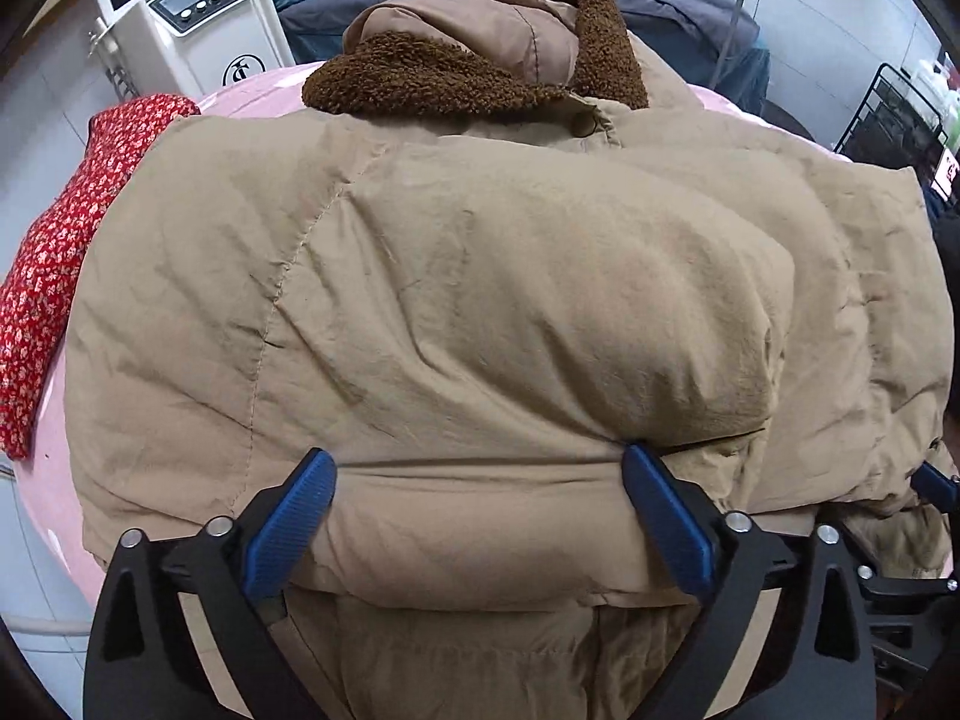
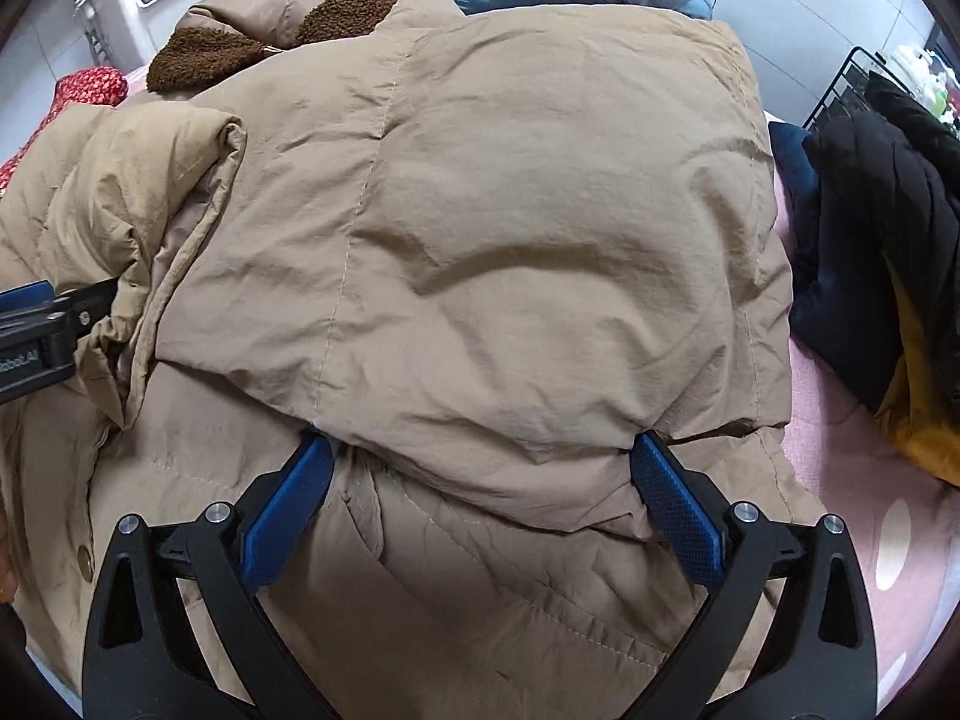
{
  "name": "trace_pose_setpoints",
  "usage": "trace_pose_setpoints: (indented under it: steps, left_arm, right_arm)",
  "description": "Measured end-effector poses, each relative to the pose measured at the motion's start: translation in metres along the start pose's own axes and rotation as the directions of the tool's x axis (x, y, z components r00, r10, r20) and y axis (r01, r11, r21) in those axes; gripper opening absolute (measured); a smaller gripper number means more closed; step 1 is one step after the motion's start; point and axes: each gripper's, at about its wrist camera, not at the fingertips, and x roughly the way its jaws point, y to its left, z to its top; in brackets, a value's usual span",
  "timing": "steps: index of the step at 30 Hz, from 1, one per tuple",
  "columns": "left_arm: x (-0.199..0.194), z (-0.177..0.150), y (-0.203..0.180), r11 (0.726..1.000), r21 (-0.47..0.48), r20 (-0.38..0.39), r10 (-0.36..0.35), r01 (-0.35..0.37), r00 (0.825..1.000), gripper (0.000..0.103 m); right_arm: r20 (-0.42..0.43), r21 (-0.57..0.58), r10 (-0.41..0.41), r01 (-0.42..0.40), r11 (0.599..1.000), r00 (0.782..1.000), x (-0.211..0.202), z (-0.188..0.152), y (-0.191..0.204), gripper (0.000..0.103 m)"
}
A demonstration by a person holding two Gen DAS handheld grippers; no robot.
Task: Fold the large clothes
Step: 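Release the folded edge with the left tool and press the jacket flat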
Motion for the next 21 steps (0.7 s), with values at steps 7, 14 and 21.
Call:
trace_pose_setpoints:
  steps: [7, 14, 21]
  left_arm:
    - [0.0, 0.003, 0.007, 0.999, -0.014, -0.019, -0.043, 0.043, 0.999, 0.096]
    - [-0.021, -0.001, 0.021, 0.992, -0.061, 0.001, -0.113, 0.113, 0.994, 0.096]
    - [-0.057, -0.001, 0.031, 0.982, -0.083, 0.064, -0.162, 0.167, 0.985, 0.096]
  right_arm:
    - [0.014, -0.001, 0.051, -0.051, 0.999, 0.999, -0.014, -0.012, -0.006, 0.098]
    - [0.075, -0.023, 0.108, -0.106, 0.994, 0.991, -0.04, -0.024, -0.019, 0.098]
    - [0.165, -0.076, 0.147, -0.136, 0.988, 0.975, -0.067, -0.002, -0.016, 0.098]
